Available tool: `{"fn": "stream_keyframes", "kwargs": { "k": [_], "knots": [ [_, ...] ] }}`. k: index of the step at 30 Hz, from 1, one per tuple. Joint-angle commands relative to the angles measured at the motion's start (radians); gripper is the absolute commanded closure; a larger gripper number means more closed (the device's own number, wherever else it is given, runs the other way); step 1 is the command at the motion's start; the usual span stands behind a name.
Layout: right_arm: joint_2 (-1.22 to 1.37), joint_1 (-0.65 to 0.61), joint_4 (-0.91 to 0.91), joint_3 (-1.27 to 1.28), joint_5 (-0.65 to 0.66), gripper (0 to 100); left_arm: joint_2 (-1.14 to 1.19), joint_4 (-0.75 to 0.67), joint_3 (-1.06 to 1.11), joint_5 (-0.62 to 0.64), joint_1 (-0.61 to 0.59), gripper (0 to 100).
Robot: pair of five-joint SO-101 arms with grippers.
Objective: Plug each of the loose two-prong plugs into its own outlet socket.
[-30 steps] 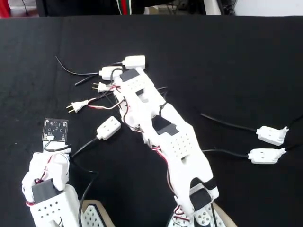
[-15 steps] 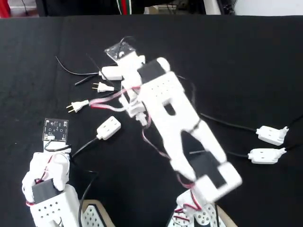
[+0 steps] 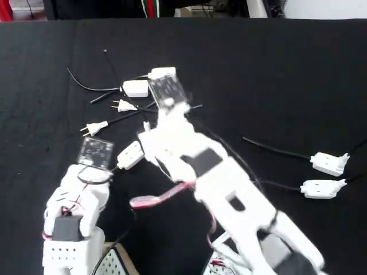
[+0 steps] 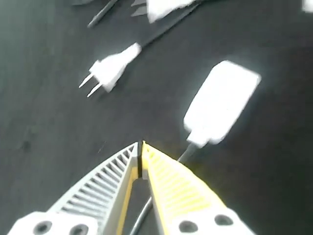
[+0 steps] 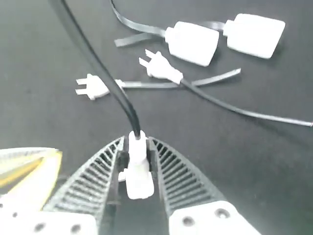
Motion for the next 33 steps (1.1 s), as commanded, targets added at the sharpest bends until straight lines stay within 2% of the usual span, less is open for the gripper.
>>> {"fn": "stream_keyframes", "kwargs": {
  "k": [1,4,9,12,21,28,33],
  "knots": [
    [-0.242,-0.012,-0.118,0.153,-0.012,98.7,-0.009,-0.143,0.03,0.009,0.101,97],
    [-0.435,-0.066,-0.147,0.297,-0.043,98.7,-0.009,-0.199,0.039,0.017,0.156,97],
    [-0.719,-0.101,-0.153,0.437,-0.081,98.7,-0.009,-0.27,0.036,0.207,0.243,89],
    [-0.825,-0.103,-0.153,0.492,-0.081,98.7,-0.009,-0.293,0.036,0.25,0.266,88],
    [-0.86,-0.106,-0.16,0.51,-0.138,98.7,-0.009,-0.287,-0.024,0.269,0.364,88],
    [-0.86,-0.107,-0.121,0.504,-0.14,98.7,-0.009,-0.292,-0.058,0.305,0.346,88],
    [-0.86,-0.117,-0.11,0.504,-0.14,98.7,-0.009,-0.293,-0.113,0.474,0.249,88]
  ]
}}
